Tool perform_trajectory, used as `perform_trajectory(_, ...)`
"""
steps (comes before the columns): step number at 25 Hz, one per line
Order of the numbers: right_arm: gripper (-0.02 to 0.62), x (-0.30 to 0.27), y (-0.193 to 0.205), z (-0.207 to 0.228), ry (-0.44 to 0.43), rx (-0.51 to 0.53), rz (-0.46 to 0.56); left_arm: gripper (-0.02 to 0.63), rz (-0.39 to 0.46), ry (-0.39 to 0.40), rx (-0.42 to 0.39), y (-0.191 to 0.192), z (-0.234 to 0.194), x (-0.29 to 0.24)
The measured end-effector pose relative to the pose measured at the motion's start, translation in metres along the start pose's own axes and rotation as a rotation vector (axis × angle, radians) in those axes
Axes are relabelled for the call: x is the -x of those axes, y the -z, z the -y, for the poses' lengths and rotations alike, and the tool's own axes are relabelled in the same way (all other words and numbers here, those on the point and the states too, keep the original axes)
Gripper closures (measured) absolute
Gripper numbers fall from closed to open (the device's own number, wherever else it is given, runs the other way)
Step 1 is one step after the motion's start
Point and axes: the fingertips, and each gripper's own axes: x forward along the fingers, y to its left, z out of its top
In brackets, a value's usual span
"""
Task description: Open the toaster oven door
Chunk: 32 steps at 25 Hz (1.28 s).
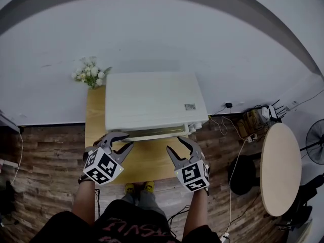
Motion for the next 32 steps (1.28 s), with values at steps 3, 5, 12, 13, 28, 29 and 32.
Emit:
perform_trajectory(3, 0.385, -0.008, 0.001, 0.006, -0.034, 0.079, -0.027, 0.492, -0.035, 0.015, -0.006, 0.002, 0.000, -0.007)
perform_trajectory(5, 0.379, -0.013, 0.004, 0.008, -0.064, 0.107, -0.037, 0.481, -0.070, 0.019, -0.027, 0.003, 0.001, -0.012)
perform_trajectory(12, 0.379, -0.026, 0.015, 0.016, -0.153, 0.223, -0.070, 0.469, -0.153, 0.028, -0.058, 0.009, 0.002, -0.027)
perform_trajectory(13, 0.379, -0.027, 0.016, 0.017, -0.160, 0.238, -0.076, 0.469, -0.162, 0.032, -0.062, 0.010, 0.003, -0.029)
perform_trajectory(28, 0.426, -0.030, 0.018, 0.024, -0.192, 0.238, -0.029, 0.485, -0.231, 0.023, -0.067, 0.018, 0.007, -0.037)
perform_trajectory(29, 0.433, -0.030, 0.018, 0.025, -0.192, 0.236, -0.024, 0.485, -0.232, 0.022, -0.065, 0.018, 0.007, -0.037)
perform_trajectory(32, 0.434, -0.030, 0.018, 0.024, -0.192, 0.234, -0.014, 0.485, -0.240, 0.012, -0.061, 0.019, 0.007, -0.037)
